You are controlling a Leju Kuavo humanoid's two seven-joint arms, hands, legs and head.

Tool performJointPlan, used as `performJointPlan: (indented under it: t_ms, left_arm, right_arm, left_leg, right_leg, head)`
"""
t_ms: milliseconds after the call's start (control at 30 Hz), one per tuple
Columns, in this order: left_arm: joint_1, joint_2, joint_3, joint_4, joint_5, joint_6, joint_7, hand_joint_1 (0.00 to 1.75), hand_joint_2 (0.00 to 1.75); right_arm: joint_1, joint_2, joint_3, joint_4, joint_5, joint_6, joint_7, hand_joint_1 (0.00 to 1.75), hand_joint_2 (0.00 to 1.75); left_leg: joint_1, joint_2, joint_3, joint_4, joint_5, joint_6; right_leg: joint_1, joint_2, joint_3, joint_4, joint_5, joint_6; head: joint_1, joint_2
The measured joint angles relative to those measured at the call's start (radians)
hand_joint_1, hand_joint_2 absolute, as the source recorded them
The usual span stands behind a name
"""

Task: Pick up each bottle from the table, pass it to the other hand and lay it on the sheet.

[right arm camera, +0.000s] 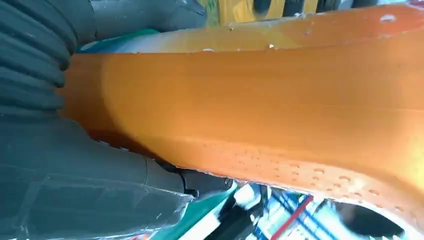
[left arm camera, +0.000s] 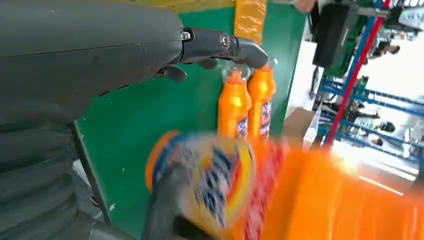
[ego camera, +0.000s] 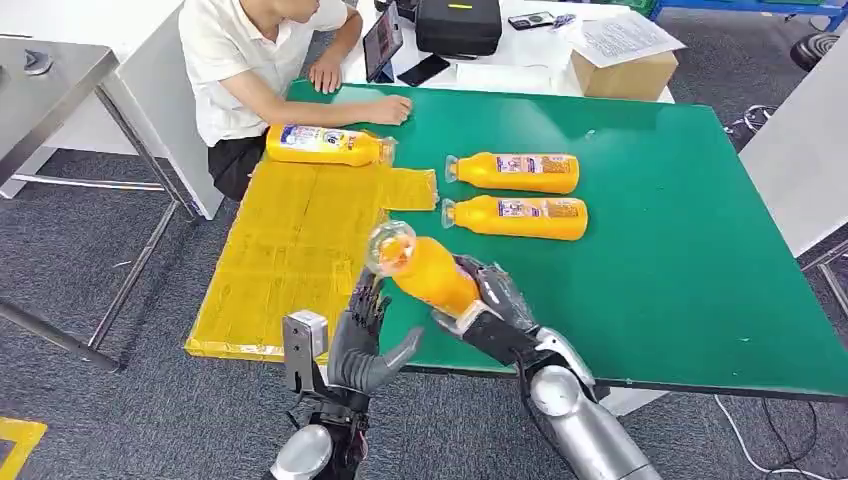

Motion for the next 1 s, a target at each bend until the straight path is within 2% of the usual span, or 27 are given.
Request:
performJointPlan:
  t_ms: [233,500,633,733,1000]
  left_arm:
    - [-0.015,0.001,-0.019,0.011,-0.07,-0.005,-0.025,0.0,1.75]
    - [-0.02,0.01,-0.018,0.011,-0.111,-0.003,-0.04,0.0,1.75]
    - [-0.023,0.01,-0.013,0.023,-0.143,0.006,-0.008,0.0,1.75]
    - [-0.03,0.002,0.008,0.044,-0.076,-0.009,0.009,0.0,1.75]
    - [-0.05,-0.022,0.074,0.056,0.049,-0.045,-0.008,0.0,1.75]
  right_arm:
    - [-0.046,0.019,0.082,0.067,0.013,0.031,0.042,1.75,1.75]
    - [-0.077,0.03,0.116,0.111,0.013,0.037,0.062,1.75,1.75]
    - [-0.099,0.034,0.138,0.135,0.062,0.001,0.069,1.75,1.75]
    - [-0.103,0.04,0.163,0.139,0.111,-0.037,0.08,1.75,1.75]
    - [-0.114,0.055,0.233,0.119,0.128,-0.058,0.094,1.75,1.75]
  left_leg:
    - [0.0,0.0,0.0,0.0,0.0,0.0]
    - [0.0,0.0,-0.001,0.0,0.0,0.0]
    - [0.0,0.0,-0.001,0.0,0.0,0.0]
    - [0.0,0.0,-0.001,0.0,0.0,0.0]
    - [0.0,0.0,-0.001,0.0,0.0,0.0]
  right_leg:
    - [0.0,0.0,0.0,0.0,0.0,0.0]
    - [0.0,0.0,-0.001,0.0,0.0,0.0]
    - [0.0,0.0,-0.001,0.0,0.0,0.0]
    - [0.0,0.0,-0.001,0.0,0.0,0.0]
    - [0.0,0.0,-0.002,0.001,0.0,0.0]
  head:
    - [0.0,0.0]
    - [0.0,0.0]
    - [0.0,0.0]
    - [0.0,0.0]
    - [0.0,0.0]
